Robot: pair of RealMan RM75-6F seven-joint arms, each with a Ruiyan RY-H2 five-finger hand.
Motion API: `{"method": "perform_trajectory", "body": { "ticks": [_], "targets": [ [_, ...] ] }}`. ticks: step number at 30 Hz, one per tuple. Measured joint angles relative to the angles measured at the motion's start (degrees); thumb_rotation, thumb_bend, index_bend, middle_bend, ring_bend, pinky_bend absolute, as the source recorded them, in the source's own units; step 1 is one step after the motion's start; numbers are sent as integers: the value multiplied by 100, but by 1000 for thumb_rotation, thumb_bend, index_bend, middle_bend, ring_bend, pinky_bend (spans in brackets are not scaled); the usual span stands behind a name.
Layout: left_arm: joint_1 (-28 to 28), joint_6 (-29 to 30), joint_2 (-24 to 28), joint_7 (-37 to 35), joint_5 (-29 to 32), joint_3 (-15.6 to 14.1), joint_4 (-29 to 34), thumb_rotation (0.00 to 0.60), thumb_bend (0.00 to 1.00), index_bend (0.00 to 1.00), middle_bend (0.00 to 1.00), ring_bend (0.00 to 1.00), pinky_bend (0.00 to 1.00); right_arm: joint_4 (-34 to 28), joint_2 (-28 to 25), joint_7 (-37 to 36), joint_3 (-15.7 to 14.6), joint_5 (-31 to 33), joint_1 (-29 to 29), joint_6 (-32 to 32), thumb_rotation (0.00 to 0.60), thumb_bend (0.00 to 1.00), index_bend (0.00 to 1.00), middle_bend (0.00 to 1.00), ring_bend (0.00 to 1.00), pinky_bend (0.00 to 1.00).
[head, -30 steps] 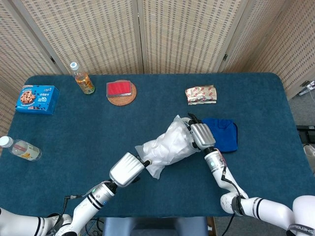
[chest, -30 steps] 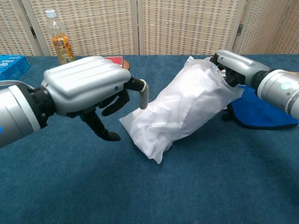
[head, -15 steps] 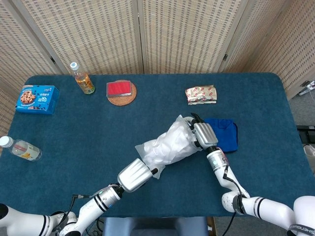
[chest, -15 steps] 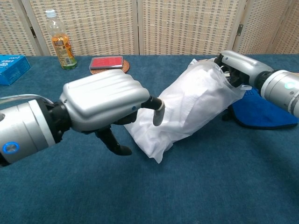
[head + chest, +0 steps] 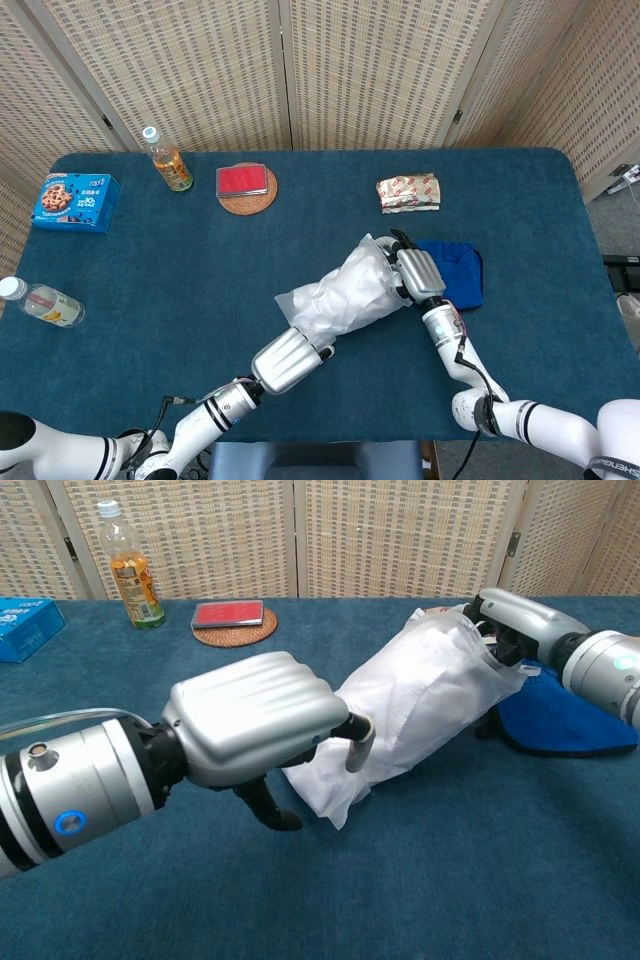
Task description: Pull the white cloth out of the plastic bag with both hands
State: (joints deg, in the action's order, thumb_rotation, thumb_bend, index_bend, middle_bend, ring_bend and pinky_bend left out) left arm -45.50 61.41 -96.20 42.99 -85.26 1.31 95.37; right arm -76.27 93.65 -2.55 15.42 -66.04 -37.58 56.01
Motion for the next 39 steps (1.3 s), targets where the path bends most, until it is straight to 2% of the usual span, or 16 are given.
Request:
{"method": "perform_trajectory", "body": {
  "ticks": [11,18,24,39],
  "targets": [
    [-26,-75,-262,-83,-239,-37,-446,600,0,451,1000,1000,1000,85,44,-89,-10,-2,1,-31,600,543,841,231,31,214],
    [-24,-155,-546,53,-99,84,-781,600,0,391,1000,1000,1000,173,80,-160,-22,1,7,-66,600,544,841,231,32,214],
    [-22,-232,-711,308,87,189,-883,600,0,378,1000,1000,1000,172,77,-175,-29,-10,17,-66,600,544,841,231,31,214],
    [-48,-301,-941,619,144,210,-1130,600,0,399,1000,1000,1000,218,90,-262,-67,-29,64,-83,600,543,841,231,31,214]
  ]
}}
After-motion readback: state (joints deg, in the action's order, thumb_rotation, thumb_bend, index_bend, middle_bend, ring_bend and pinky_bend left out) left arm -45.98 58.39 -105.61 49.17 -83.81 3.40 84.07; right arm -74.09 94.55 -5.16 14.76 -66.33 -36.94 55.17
